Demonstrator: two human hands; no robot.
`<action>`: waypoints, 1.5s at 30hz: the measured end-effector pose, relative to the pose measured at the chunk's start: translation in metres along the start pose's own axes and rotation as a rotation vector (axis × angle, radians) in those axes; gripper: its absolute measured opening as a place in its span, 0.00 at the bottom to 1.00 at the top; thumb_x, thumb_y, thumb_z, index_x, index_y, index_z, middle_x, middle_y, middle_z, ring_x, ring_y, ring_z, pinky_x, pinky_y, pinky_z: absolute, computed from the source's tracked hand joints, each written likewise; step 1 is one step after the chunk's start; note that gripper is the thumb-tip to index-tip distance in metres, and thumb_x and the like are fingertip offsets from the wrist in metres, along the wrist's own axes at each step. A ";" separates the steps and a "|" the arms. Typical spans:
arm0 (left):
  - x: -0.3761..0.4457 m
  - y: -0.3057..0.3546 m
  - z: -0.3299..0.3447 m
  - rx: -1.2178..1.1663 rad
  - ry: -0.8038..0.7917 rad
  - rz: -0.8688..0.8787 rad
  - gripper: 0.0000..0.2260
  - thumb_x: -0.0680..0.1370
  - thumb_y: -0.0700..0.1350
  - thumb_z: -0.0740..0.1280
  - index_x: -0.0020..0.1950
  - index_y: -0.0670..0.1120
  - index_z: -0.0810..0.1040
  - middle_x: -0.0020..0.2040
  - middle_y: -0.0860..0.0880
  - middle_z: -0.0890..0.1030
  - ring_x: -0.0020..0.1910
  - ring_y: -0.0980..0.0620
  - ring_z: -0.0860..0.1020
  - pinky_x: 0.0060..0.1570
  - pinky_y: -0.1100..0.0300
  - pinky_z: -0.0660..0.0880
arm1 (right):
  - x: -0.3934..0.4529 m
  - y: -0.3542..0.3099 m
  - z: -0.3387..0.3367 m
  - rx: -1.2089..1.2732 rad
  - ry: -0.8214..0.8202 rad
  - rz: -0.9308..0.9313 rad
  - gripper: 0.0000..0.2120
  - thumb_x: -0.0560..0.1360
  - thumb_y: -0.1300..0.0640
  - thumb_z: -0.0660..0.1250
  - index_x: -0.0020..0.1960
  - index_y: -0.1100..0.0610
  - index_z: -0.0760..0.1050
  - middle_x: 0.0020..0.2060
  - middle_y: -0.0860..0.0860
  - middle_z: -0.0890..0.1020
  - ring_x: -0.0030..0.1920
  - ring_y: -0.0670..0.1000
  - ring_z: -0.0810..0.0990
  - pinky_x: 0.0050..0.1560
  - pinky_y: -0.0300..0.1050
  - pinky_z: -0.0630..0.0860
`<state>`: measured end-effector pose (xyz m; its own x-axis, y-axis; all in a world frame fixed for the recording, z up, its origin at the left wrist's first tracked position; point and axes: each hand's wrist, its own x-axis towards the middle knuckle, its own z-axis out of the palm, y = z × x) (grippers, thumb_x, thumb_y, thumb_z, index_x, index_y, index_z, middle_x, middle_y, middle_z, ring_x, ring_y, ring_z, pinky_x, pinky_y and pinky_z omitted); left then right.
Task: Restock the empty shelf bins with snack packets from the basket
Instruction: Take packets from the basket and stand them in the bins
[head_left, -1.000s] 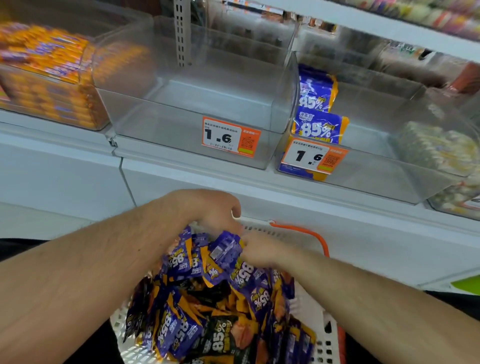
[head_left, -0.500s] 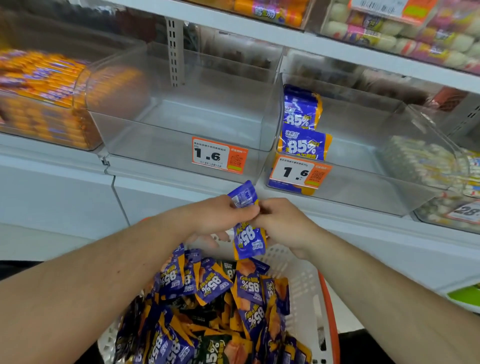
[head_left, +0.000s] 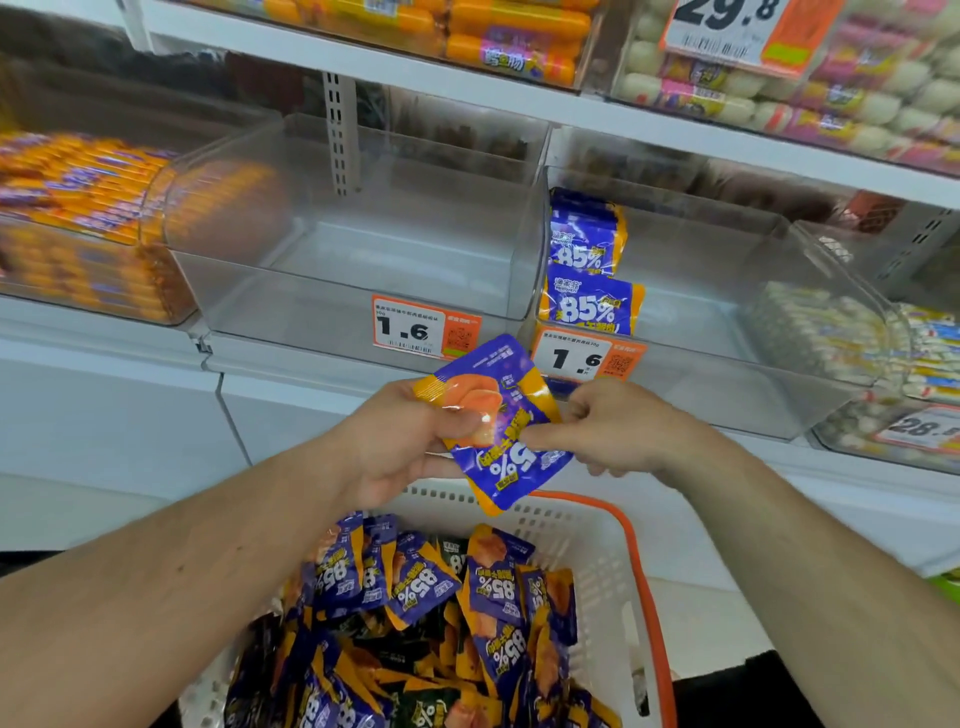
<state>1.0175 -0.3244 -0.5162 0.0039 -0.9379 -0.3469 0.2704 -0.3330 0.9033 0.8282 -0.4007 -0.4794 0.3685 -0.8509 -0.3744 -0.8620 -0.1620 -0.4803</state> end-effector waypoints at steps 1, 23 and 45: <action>-0.002 0.001 0.003 -0.057 -0.028 0.018 0.12 0.71 0.37 0.70 0.54 0.43 0.80 0.46 0.44 0.86 0.45 0.48 0.84 0.47 0.51 0.82 | -0.004 0.001 -0.007 0.015 -0.067 0.037 0.23 0.66 0.33 0.73 0.37 0.53 0.74 0.35 0.53 0.81 0.34 0.50 0.79 0.37 0.44 0.74; 0.008 -0.003 0.011 -0.152 0.012 -0.008 0.21 0.66 0.45 0.72 0.59 0.49 0.79 0.54 0.52 0.85 0.54 0.51 0.82 0.55 0.54 0.76 | 0.007 -0.015 -0.056 0.918 0.812 -0.441 0.12 0.77 0.68 0.67 0.47 0.52 0.72 0.37 0.48 0.82 0.34 0.40 0.81 0.38 0.38 0.77; 0.015 -0.015 0.006 0.112 0.023 -0.103 0.16 0.72 0.44 0.73 0.59 0.50 0.79 0.53 0.51 0.85 0.54 0.51 0.82 0.54 0.56 0.76 | 0.063 0.033 -0.056 0.073 0.719 0.026 0.14 0.71 0.44 0.73 0.50 0.50 0.74 0.47 0.51 0.81 0.53 0.56 0.79 0.54 0.52 0.76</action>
<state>1.0079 -0.3343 -0.5339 0.0044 -0.8961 -0.4439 0.1616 -0.4374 0.8846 0.8038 -0.4870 -0.4744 0.0062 -0.9765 0.2154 -0.8325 -0.1244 -0.5398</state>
